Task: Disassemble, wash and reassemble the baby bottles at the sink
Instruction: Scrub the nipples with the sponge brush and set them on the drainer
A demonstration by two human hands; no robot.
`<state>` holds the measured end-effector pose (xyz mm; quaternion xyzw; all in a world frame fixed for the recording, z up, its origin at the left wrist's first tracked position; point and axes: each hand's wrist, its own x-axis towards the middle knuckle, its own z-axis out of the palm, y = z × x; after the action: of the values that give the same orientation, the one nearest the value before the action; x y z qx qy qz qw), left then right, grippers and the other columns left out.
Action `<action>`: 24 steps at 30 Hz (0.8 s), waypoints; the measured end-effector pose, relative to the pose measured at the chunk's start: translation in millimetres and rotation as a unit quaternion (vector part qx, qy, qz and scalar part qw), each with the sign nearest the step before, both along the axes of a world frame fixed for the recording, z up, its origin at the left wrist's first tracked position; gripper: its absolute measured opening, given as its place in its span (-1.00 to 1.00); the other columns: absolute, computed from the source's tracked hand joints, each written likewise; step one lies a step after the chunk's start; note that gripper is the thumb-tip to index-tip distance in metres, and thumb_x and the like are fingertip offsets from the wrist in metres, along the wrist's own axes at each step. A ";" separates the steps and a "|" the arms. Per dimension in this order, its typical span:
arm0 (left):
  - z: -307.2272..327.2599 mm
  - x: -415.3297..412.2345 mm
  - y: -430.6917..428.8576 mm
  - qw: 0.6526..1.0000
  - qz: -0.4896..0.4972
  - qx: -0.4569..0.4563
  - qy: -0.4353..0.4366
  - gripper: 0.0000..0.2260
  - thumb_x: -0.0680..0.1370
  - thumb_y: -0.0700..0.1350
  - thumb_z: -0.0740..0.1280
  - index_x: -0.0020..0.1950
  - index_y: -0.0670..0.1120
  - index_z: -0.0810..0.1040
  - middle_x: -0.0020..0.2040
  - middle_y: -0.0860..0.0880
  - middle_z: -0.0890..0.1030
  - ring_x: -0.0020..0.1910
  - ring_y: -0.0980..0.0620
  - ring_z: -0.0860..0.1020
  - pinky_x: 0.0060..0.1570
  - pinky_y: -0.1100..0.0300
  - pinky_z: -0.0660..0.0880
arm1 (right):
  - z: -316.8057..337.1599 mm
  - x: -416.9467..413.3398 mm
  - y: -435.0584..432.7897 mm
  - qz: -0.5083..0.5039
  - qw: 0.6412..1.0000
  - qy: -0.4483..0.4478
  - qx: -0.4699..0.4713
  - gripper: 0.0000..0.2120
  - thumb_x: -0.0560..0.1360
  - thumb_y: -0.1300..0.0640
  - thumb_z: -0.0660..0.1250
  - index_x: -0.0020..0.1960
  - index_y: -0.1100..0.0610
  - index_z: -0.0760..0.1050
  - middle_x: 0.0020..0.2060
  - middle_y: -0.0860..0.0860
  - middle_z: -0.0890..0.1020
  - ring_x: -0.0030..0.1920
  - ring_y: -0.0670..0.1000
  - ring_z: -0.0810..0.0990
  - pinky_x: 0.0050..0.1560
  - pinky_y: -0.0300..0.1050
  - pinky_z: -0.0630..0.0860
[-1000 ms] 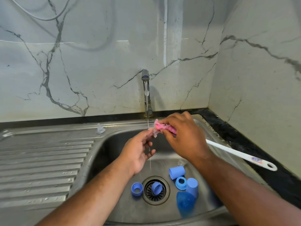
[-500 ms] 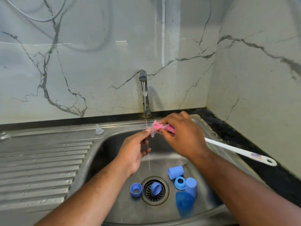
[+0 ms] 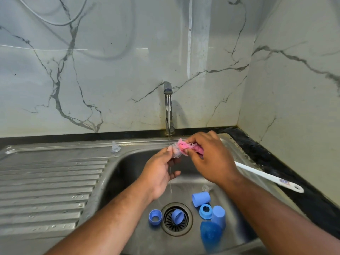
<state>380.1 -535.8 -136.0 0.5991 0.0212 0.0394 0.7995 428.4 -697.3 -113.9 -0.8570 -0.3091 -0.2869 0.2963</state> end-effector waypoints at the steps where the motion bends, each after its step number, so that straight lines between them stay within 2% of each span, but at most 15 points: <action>1: -0.8 0.8 0.1 1.000 0.003 0.005 0.004 -0.77 0.71 -0.02 0.14 0.14 0.02 0.59 0.06 0.02 0.62 0.10 0.01 0.49 -0.04 0.09 0.44 | 1.6 -0.9 -0.4 -0.002 1.000 -0.013 0.007 -0.80 0.51 0.08 0.45 0.12 -0.08 0.56 -0.15 -0.37 0.41 0.01 -0.15 0.39 -0.21 -0.19 0.37; 4: -0.9 1.7 1.0 1.000 0.007 -0.003 0.003 -0.76 0.67 -0.02 0.20 0.22 -0.04 0.61 0.05 -0.02 0.59 0.06 -0.03 0.45 -0.11 0.12 0.40 | 5.0 -6.6 1.8 0.043 0.998 -0.050 0.017 -0.79 0.51 0.07 0.43 0.13 -0.05 0.57 -0.01 -0.24 0.57 0.06 -0.13 0.41 -0.16 -0.16 0.45; 6: 0.1 1.1 0.9 1.000 -0.008 -0.017 -0.013 -0.68 0.59 -0.01 0.29 0.29 -0.09 0.59 0.10 -0.08 0.60 0.09 -0.06 0.45 -0.13 0.12 0.39 | 2.8 -8.8 4.6 0.075 0.995 -0.062 0.003 -0.80 0.52 0.04 0.40 0.14 -0.05 0.55 0.02 -0.21 0.59 0.05 -0.13 0.41 -0.17 -0.15 0.47; 9: -1.1 2.2 1.9 1.000 -0.016 -0.012 -0.023 -0.82 0.63 0.01 0.23 0.10 0.03 0.61 0.01 0.00 0.60 0.03 -0.01 0.45 -0.13 0.12 0.38 | -0.1 -4.2 3.9 0.046 0.997 -0.062 0.001 -0.80 0.50 0.08 0.43 0.12 -0.05 0.55 0.01 -0.21 0.59 0.03 -0.14 0.39 -0.22 -0.15 0.45; 12: -1.9 3.1 3.3 0.999 -0.019 0.027 -0.013 -0.67 0.70 0.00 0.11 -0.20 0.09 0.54 -0.14 0.12 0.53 -0.07 0.03 0.38 -0.14 0.11 0.32 | 3.5 -4.3 0.8 -0.001 0.997 -0.082 -0.009 -0.78 0.49 0.11 0.46 0.11 -0.06 0.57 0.01 -0.22 0.60 0.04 -0.11 0.41 -0.24 -0.18 0.41; 14: -2.7 3.9 3.8 0.999 -0.017 0.040 -0.022 -0.69 0.68 -0.04 0.13 -0.20 0.08 0.53 -0.13 0.10 0.53 -0.05 -0.01 0.37 -0.14 0.11 0.31 | 7.8 -10.1 1.1 0.019 0.996 -0.091 0.010 -0.78 0.51 0.09 0.43 0.14 -0.06 0.59 0.04 -0.21 0.61 0.06 -0.12 0.41 -0.21 -0.21 0.41; 16: -2.8 3.6 3.9 0.999 -0.006 0.027 -0.023 -0.85 0.58 -0.09 0.26 -0.05 0.04 0.63 -0.06 0.01 0.57 0.00 -0.06 0.38 -0.11 0.08 0.33 | 9.0 -15.9 3.6 0.063 0.994 -0.094 -0.003 -0.78 0.53 0.07 0.38 0.17 -0.06 0.58 0.07 -0.22 0.60 0.07 -0.15 0.38 -0.17 -0.26 0.41; 18: -3.2 3.5 4.1 0.999 0.001 0.017 -0.029 -0.83 0.54 -0.07 0.31 0.07 0.01 0.66 -0.02 -0.03 0.58 0.00 -0.05 0.39 -0.11 0.07 0.32 | 5.3 -14.7 5.9 0.075 0.993 -0.080 -0.030 -0.78 0.53 0.09 0.39 0.17 -0.07 0.57 0.06 -0.23 0.59 0.06 -0.16 0.36 -0.18 -0.25 0.41; 19: -4.6 4.3 4.7 0.999 -0.004 0.019 -0.035 -0.82 0.59 -0.09 0.27 0.06 0.02 0.66 -0.04 -0.02 0.58 -0.02 -0.05 0.38 -0.12 0.08 0.31 | 3.1 -11.2 5.3 0.067 0.995 -0.068 -0.029 -0.77 0.52 0.11 0.41 0.16 -0.07 0.57 0.05 -0.23 0.58 0.05 -0.16 0.36 -0.19 -0.23 0.40; 21: -5.0 4.2 5.6 0.998 -0.013 0.052 -0.031 -0.73 0.67 -0.12 0.15 -0.09 0.05 0.60 -0.10 0.03 0.54 -0.05 -0.04 0.35 -0.13 0.09 0.29 | 0.8 -3.4 1.3 0.032 0.997 -0.056 -0.030 -0.77 0.51 0.14 0.43 0.13 -0.08 0.58 0.02 -0.23 0.59 0.02 -0.13 0.37 -0.21 -0.19 0.39; 22: -4.0 3.7 5.5 0.997 -0.009 0.076 -0.022 -0.69 0.69 -0.14 0.12 -0.17 0.06 0.55 -0.12 0.03 0.50 -0.08 -0.02 0.34 -0.14 0.11 0.28 | 1.6 -1.3 -1.1 0.011 0.998 -0.061 -0.034 -0.76 0.50 0.15 0.44 0.12 -0.08 0.59 0.02 -0.23 0.60 0.02 -0.12 0.37 -0.23 -0.19 0.38; 24: -3.9 4.3 6.5 0.994 0.003 0.110 -0.013 -0.70 0.67 -0.16 0.11 -0.19 0.06 0.49 -0.07 -0.05 0.44 -0.12 0.01 0.34 -0.17 0.13 0.28 | 5.4 -1.0 -5.3 -0.012 0.997 -0.077 -0.022 -0.75 0.49 0.16 0.45 0.12 -0.07 0.60 0.03 -0.22 0.61 0.02 -0.12 0.36 -0.23 -0.17 0.39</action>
<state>384.4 -529.3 -139.9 0.6830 0.0083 0.0520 0.7286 427.4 -702.6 -108.6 -0.8421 -0.3270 -0.3490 0.2491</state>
